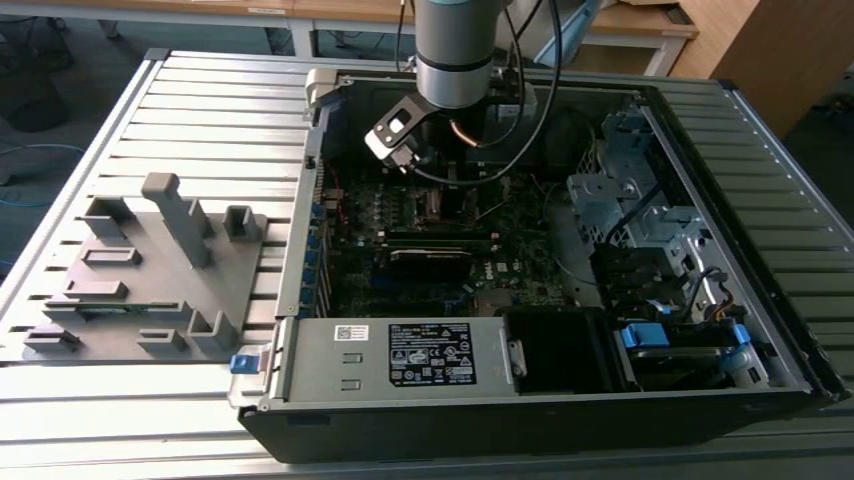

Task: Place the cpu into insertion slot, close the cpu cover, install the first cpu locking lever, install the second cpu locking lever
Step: 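Place the cpu into insertion slot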

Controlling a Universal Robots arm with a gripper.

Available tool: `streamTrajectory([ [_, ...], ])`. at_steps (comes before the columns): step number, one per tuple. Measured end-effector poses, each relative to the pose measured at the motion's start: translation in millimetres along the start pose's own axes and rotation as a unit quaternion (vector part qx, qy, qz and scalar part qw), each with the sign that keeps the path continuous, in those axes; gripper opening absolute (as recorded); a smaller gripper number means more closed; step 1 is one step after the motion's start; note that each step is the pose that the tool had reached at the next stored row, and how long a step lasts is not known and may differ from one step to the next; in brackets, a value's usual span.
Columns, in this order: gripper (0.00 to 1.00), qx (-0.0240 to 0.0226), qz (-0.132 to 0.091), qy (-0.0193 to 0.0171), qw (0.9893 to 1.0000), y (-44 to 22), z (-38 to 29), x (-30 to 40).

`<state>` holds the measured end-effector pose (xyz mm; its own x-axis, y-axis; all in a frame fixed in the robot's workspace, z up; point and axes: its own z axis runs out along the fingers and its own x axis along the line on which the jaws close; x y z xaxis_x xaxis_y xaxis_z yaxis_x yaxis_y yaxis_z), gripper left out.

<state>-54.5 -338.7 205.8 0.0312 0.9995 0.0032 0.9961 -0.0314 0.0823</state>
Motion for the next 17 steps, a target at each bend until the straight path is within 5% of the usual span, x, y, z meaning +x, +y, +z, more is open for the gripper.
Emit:
streamTrajectory([
  [17, 0.54, 0.0, 0.001, 0.0, 1.0, -0.7, 7.5, 0.0],
])
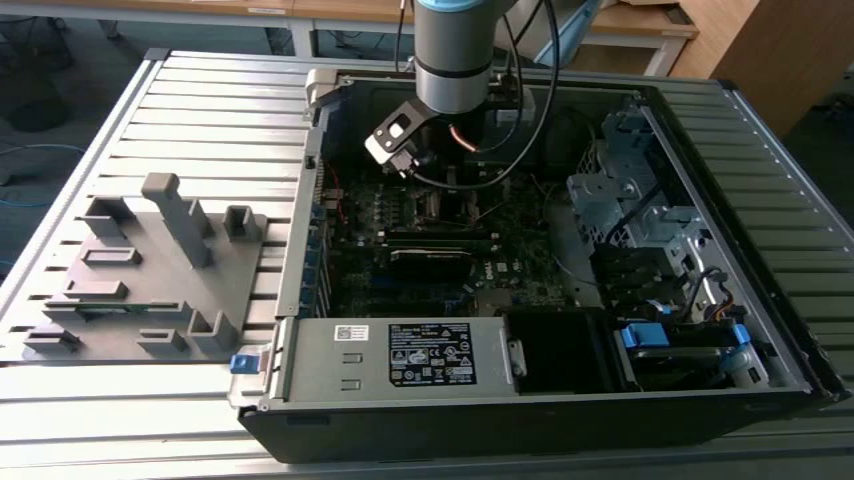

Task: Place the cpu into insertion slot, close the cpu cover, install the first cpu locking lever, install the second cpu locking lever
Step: 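Place the cpu into insertion slot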

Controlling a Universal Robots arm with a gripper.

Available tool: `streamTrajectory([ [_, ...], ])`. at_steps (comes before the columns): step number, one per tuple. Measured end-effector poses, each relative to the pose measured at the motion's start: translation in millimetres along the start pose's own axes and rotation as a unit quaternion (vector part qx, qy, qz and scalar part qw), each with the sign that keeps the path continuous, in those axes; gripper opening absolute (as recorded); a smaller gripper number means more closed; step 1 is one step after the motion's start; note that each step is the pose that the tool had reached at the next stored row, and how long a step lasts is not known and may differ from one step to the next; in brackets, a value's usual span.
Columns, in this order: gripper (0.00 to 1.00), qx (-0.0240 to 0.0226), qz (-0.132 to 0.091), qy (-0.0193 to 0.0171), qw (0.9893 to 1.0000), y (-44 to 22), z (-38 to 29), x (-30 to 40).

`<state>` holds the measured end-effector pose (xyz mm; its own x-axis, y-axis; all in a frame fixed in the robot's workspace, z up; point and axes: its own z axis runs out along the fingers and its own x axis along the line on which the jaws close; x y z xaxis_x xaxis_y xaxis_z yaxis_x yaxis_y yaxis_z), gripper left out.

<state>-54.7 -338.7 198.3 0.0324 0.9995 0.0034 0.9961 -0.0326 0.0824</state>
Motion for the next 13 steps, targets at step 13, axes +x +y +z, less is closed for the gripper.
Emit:
streamTrajectory([
  [13, 0.54, 0.0, 0.0, 0.0, 1.0, -1.3, 3.1, 0.0],
])
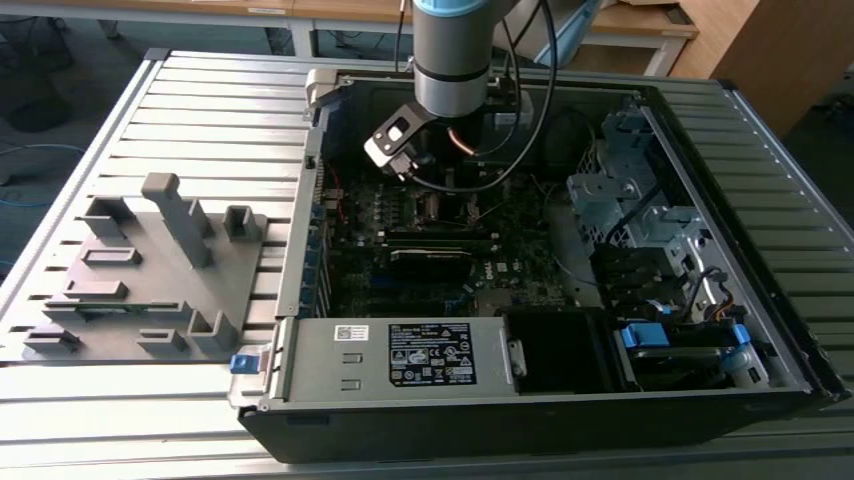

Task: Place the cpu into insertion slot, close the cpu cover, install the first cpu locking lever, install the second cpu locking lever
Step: 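Place the cpu into insertion slot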

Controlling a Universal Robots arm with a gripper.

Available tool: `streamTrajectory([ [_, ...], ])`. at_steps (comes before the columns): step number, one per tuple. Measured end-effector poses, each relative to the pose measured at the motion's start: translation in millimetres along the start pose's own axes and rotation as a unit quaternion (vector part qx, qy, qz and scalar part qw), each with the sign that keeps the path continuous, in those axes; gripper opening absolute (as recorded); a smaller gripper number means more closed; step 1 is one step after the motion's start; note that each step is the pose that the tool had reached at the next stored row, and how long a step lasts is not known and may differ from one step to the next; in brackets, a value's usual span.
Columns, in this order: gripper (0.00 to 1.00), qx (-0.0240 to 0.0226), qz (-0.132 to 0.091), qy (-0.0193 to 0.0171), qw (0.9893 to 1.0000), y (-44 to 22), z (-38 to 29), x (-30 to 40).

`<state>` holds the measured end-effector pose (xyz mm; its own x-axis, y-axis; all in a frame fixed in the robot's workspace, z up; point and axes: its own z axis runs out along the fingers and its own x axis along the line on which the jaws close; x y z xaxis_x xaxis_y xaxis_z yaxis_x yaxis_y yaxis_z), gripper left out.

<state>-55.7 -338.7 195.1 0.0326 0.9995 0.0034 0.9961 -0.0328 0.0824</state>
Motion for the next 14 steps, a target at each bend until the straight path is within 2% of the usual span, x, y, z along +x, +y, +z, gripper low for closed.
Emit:
streamTrajectory([
  [11, 0.54, 0.0, 0.0, 0.0, 1.0, -2.2, 1.1, -0.1],
  [14, 0.54, 0.0001, -0.003, 0.0028, 1.0, -2.2, 1.2, -0.1],
])
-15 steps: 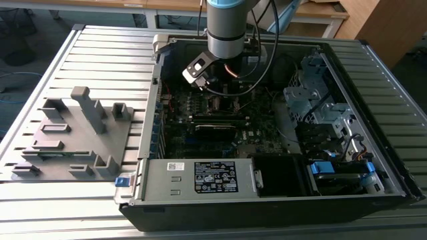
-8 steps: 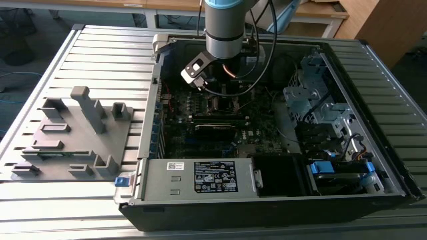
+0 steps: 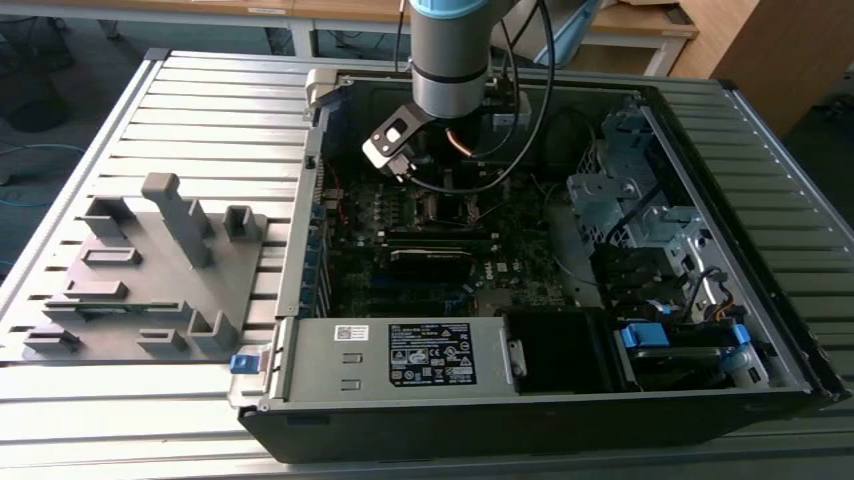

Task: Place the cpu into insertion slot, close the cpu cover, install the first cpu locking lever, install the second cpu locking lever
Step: 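Place the cpu into insertion slot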

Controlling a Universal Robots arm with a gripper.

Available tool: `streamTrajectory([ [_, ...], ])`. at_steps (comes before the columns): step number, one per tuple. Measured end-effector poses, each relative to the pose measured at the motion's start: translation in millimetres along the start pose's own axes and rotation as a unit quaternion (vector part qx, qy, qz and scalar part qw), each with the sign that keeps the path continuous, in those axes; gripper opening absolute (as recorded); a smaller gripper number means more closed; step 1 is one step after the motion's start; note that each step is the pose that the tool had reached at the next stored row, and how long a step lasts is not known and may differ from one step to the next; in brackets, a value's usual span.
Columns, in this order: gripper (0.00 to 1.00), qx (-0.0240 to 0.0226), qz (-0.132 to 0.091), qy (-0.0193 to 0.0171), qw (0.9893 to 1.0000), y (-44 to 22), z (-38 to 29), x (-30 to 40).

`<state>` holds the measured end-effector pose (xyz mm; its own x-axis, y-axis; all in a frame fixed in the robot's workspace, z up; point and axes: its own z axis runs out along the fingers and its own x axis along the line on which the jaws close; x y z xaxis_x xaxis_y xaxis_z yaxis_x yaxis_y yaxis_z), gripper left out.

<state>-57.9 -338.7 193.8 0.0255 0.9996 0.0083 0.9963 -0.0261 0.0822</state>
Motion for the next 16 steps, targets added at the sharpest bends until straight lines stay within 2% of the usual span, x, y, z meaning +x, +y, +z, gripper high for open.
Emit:
streamTrajectory([
  [3, 0.54, 0.0001, -0.005, 0.0034, 1.0, 0.0, 0.0, 0.0],
  [13, 0.54, 0.0001, -0.006, 0.0035, 1.0, 0.8, 0.0, 0.0],
  [16, 0.54, 0.0001, -0.006, 0.0019, 1.0, 0.9, 0.1, 0.1],
])
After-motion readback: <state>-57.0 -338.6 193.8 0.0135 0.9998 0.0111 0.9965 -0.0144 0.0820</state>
